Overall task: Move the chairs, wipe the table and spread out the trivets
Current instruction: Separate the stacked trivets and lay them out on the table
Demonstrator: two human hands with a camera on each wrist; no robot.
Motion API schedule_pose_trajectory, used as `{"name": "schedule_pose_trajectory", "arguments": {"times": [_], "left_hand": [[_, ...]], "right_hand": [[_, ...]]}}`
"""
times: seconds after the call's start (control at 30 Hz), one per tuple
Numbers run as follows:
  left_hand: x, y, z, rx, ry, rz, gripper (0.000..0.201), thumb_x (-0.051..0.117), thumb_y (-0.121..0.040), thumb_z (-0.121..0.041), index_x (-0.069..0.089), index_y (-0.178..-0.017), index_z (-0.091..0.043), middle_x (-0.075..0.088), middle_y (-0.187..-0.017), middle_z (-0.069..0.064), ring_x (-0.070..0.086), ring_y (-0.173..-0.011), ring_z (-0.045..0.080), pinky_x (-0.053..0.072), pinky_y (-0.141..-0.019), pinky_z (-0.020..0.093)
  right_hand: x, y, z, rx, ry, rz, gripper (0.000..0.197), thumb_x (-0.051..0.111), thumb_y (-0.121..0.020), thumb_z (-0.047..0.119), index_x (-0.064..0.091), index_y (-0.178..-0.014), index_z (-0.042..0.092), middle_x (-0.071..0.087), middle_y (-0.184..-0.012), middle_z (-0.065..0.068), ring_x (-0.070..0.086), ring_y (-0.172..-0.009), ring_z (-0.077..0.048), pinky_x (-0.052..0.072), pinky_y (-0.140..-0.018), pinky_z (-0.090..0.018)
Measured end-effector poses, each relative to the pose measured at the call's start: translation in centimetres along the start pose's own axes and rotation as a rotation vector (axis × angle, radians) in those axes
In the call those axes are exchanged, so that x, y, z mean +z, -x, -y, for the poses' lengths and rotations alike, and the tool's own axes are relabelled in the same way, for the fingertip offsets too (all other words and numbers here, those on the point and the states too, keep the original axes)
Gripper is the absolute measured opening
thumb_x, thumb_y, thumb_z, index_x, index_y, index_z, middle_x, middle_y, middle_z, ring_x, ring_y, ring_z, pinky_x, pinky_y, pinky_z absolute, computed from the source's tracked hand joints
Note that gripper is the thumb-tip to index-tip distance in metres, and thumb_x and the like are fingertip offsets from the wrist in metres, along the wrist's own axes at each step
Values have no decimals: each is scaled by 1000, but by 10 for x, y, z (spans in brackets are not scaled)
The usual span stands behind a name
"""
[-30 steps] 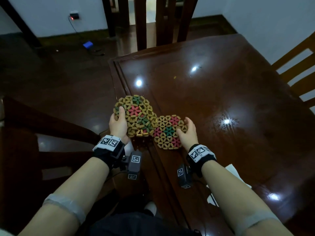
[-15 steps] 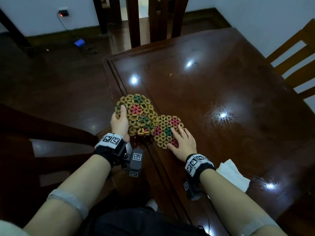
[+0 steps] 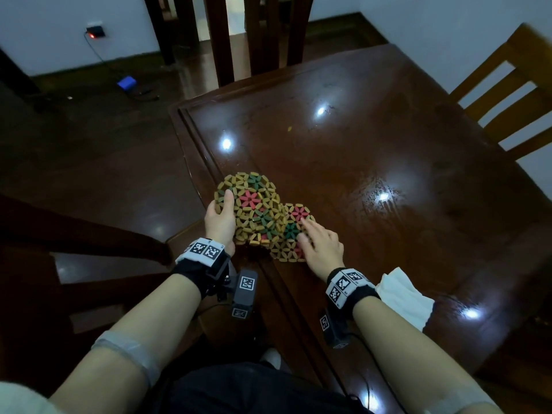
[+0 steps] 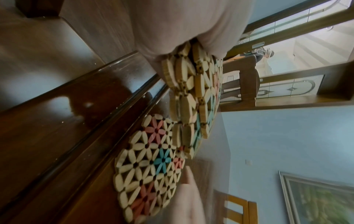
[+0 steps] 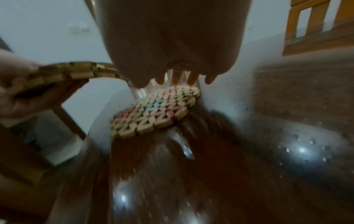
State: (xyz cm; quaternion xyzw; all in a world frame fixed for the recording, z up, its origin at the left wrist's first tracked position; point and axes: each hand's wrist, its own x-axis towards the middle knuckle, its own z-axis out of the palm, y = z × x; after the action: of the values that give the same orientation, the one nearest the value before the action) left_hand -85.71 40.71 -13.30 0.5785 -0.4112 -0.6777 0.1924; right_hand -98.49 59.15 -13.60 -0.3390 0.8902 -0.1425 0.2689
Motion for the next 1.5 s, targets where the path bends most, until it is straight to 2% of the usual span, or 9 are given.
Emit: {"name": "schedule_pose_trajectory", "arguments": {"times": [0.17,0.23,0.4,0.57,0.73,0.9,0.97,1.13,1.5], "left_hand": [[33,23,5,-67,-20,187,122,70,-48,-81,31,-147,-20,48,-140,5,53,-122,26,48,-100,47],[51,38,8,-101,-67,280,120,74,-47,-78,34,-145,-21,50,-138,5,55,-120,26,49,-98,45],[101,84,21,-31,-336,447,81,65,-85,-50,27,-149,-18,35,-150,7,39,-134,27,38,-92,32],[133,112,38,-2,-379,571,64,56,-89,-54,40,-140,-18,44,-144,7,46,-126,24,38,-90,30],[165,140,57,82,-430,599,52,44,-96,-51,49,-131,-12,53,-120,-3,50,-104,11,39,-82,21],[196,172,79,137,-463,586,37,45,-100,-38,52,-125,-11,51,-109,-3,49,-94,8,41,-52,4],[209,182,90,126,-438,578,35,46,-99,-38,54,-121,-12,55,-109,-2,53,-90,7,44,-56,5],[242,199,116,101,-368,490,26,53,-94,-45,57,-107,-23,61,-114,2,58,-107,19,51,-93,39],[260,197,148,117,-428,315,29,53,-82,-62,56,-92,-35,60,-111,-2,58,-108,22,49,-95,48]], "right_hand": [[-34,8,-6,169,-634,-105,47,35,-99,53,56,-128,22,60,-126,3,52,-118,-14,39,-94,-29],[-43,14,-10,184,-688,-127,49,45,-96,51,52,-133,20,57,-130,2,52,-120,-14,42,-97,-29],[-52,47,-39,307,-589,-331,64,65,-86,48,46,-138,15,51,-132,3,49,-119,-14,44,-101,-34],[-61,84,-73,368,-708,-579,28,66,-90,29,53,-110,16,56,-110,2,52,-104,-13,45,-85,-27],[-73,117,-128,461,-982,-707,11,55,-96,21,48,-104,23,61,-112,-8,60,-107,-25,52,-93,-41],[-82,140,-182,547,-1160,-717,22,54,-97,22,50,-117,14,61,-116,-11,61,-108,-26,50,-97,-47],[-86,148,-204,572,-1204,-726,23,53,-98,21,50,-118,11,62,-113,-9,62,-105,-25,51,-96,-45],[-105,159,-257,619,-1239,-842,26,52,-98,20,49,-123,14,56,-122,-8,56,-113,-21,46,-100,-36],[-104,156,-356,733,-1327,-802,28,55,-96,22,46,-122,19,57,-127,-14,58,-113,-26,49,-99,-46]]}}
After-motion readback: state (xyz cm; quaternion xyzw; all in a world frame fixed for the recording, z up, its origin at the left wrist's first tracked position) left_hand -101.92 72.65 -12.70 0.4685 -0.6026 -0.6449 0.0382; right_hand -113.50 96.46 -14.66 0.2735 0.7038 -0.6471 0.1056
